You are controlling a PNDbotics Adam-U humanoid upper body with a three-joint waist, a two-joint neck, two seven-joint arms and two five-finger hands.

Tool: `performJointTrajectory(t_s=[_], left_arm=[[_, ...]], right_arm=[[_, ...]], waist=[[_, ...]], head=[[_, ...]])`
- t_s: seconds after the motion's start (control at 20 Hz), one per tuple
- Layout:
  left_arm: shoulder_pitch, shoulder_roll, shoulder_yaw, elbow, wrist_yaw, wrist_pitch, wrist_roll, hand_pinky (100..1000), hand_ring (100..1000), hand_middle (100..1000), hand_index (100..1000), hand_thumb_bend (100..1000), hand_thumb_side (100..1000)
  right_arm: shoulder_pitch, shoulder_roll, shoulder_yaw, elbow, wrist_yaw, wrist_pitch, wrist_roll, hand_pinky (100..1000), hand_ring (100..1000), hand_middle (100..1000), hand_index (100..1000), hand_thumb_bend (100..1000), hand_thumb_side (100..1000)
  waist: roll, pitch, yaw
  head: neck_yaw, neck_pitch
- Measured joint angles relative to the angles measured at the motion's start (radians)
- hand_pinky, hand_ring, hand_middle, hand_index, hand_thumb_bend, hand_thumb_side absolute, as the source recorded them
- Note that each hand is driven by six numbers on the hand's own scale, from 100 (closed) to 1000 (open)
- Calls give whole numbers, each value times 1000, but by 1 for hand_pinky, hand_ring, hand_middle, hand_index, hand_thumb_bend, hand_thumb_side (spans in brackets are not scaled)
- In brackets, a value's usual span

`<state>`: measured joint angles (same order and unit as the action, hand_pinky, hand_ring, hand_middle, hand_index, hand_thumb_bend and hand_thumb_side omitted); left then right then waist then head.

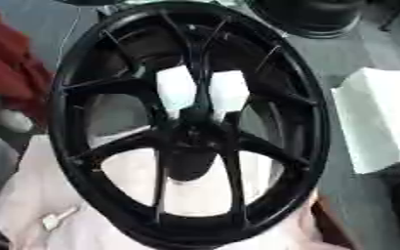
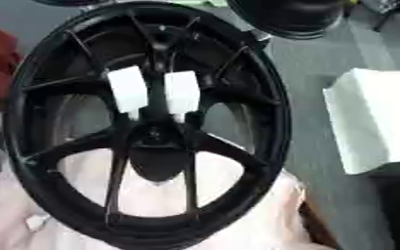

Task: Pull the pin out of the wheel hub.

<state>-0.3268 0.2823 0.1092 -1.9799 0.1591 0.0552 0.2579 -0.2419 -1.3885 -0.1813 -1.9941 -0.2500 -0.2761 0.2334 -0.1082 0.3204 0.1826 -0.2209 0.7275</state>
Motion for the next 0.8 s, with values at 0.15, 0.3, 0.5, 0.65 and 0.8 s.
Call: performJointTrajectory(t_s=[0.15,0.3,0.5,0.65,0.8], left_arm=[[0,0,0,0,0,0,0,756,685,631,849,149,833],[0,0,0,0,0,1,0,755,685,631,849,150,834],[0,0,0,0,0,2,-2,755,685,632,849,151,834],[0,0,0,0,0,4,-3,755,689,632,849,151,835],[0,0,0,0,0,4,-4,755,692,632,849,152,835]], right_arm=[[6,0,3,0,10,0,0,842,854,772,849,100,313],[13,0,4,0,20,0,0,841,855,773,850,100,324],[20,0,12,0,34,-4,3,841,859,783,854,100,321],[28,0,28,0,59,-11,9,842,865,793,860,109,322],[37,-1,49,0,94,-22,10,842,869,800,869,138,325]], waist=[[3,0,-9],[4,0,-10],[3,0,-10],[1,0,-10],[0,0,-6]], head=[[-2,0],[-2,0],[-4,1],[-10,1],[-17,0]])
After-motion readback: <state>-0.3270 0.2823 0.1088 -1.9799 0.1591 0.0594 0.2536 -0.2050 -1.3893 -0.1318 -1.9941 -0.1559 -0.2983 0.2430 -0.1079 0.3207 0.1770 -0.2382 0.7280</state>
